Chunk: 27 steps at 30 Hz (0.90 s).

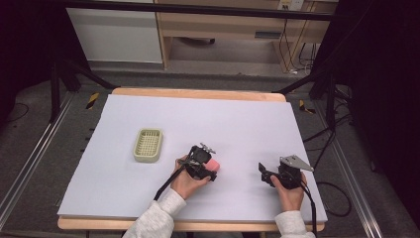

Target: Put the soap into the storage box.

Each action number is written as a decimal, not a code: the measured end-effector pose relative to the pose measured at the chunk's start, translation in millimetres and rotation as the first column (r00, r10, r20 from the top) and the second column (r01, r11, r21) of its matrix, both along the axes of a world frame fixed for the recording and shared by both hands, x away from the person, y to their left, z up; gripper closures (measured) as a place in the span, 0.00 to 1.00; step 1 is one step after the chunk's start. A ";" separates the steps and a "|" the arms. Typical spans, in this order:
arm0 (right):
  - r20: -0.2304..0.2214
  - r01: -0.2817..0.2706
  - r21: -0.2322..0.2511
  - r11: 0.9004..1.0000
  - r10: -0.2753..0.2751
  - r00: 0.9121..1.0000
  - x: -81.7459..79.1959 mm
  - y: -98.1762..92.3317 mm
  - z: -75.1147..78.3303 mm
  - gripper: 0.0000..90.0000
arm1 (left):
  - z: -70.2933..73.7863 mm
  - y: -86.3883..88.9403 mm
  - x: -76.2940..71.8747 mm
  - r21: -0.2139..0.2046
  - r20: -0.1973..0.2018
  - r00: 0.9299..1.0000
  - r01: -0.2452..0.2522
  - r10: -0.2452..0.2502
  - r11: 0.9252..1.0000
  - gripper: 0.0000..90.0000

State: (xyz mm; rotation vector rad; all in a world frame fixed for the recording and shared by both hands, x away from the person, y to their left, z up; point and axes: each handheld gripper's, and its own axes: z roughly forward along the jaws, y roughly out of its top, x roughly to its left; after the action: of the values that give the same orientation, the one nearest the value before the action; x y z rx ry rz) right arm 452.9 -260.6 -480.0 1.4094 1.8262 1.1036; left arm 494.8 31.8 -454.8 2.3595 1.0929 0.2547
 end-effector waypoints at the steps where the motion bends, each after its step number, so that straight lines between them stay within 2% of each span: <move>1: 0.000 0.000 0.000 1.000 0.000 1.000 0.0 0.0 0.0 0.15 | 0.0 0.0 0.0 0.000 0.000 1.000 0.000 0.000 1.000 0.41; 13: -0.001 0.001 0.001 1.000 -0.001 1.000 -0.3 0.2 0.0 0.15 | 12.3 15.0 -4.5 -0.010 0.024 1.000 0.009 -0.009 1.000 0.41; 24: 0.001 0.003 0.000 1.000 -0.003 1.000 -0.4 -0.2 -0.3 0.15 | 24.5 36.2 -6.7 -0.042 0.044 0.999 -0.014 0.016 0.999 0.41; 27: 0.001 0.006 0.002 1.000 -0.006 1.000 -0.5 -0.3 -0.5 0.15 | 27.4 43.3 -7.0 -0.060 0.050 0.998 -0.033 0.036 0.998 0.41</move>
State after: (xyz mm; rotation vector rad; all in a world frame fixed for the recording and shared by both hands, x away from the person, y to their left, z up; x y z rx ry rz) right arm 452.4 -260.9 -480.5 1.4140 1.8200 1.1030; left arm 487.8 75.1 -427.4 2.2715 1.1030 0.2903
